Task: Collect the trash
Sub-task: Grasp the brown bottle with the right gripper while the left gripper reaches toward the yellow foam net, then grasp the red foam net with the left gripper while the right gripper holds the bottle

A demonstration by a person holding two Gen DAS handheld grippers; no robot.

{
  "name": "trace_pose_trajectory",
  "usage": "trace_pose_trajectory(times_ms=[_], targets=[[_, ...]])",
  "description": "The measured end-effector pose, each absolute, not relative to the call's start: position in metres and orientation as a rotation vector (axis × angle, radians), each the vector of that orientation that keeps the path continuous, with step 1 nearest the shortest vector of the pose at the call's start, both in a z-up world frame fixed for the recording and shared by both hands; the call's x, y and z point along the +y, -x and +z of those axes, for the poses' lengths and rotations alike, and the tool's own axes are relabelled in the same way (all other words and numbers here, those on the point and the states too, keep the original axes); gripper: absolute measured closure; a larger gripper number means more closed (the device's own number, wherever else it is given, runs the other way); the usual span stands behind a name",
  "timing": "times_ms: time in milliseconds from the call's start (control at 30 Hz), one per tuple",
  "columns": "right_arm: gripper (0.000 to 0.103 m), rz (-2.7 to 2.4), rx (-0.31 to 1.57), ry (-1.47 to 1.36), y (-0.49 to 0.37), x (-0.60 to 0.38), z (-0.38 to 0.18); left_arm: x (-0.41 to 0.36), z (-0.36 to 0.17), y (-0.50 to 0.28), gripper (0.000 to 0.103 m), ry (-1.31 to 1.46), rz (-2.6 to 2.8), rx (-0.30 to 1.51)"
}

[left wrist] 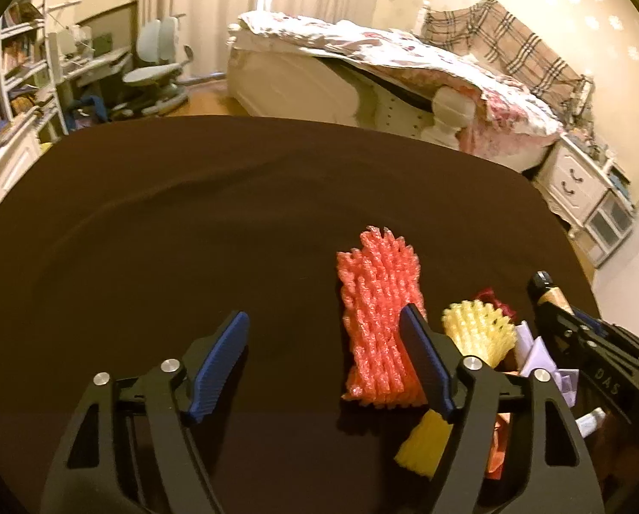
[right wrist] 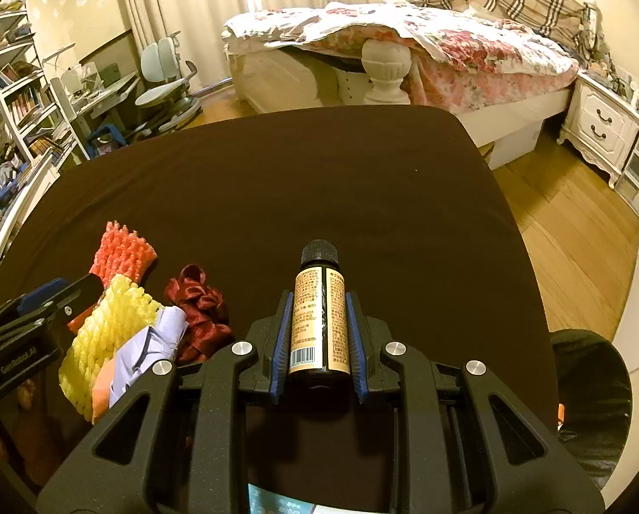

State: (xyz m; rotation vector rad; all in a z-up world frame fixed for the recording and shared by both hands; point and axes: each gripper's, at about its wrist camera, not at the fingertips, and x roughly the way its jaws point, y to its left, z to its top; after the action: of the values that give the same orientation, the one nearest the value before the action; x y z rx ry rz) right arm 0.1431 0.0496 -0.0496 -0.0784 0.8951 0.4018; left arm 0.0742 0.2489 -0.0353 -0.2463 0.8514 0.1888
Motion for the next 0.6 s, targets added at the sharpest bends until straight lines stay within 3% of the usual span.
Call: trace_pose_trajectory(times_ms=[100,167,200,367,600], targets=[[0.080,0.406,0.894,0.082,-0.143,0.052,-0.050,0.245,-0.034,-0.074,0.053,0.242,0.133,0.851],[0.080,0.408,0.894,0.079,-0.142,0.052,-0.050,0.243,-0.033,-0.072,0.075,0.266,0.068,0.849],[0.080,0.409,0.894,0.077,-0.142,0.052,-0.050,0.241,-0.033,-0.072,0.080,0.274,0.051,0.848],[0.080,0.405,0.891,0.061,-0.140,0.049,-0.049,0.235,-0.027,-0.066,0.087,0.241,0.055,0.829],[0.080,0.401,0.874,0.056,-0.131,0.044,-0.045,0.241,-0.009,-0.051,0.088,0.236,0.106,0.777]])
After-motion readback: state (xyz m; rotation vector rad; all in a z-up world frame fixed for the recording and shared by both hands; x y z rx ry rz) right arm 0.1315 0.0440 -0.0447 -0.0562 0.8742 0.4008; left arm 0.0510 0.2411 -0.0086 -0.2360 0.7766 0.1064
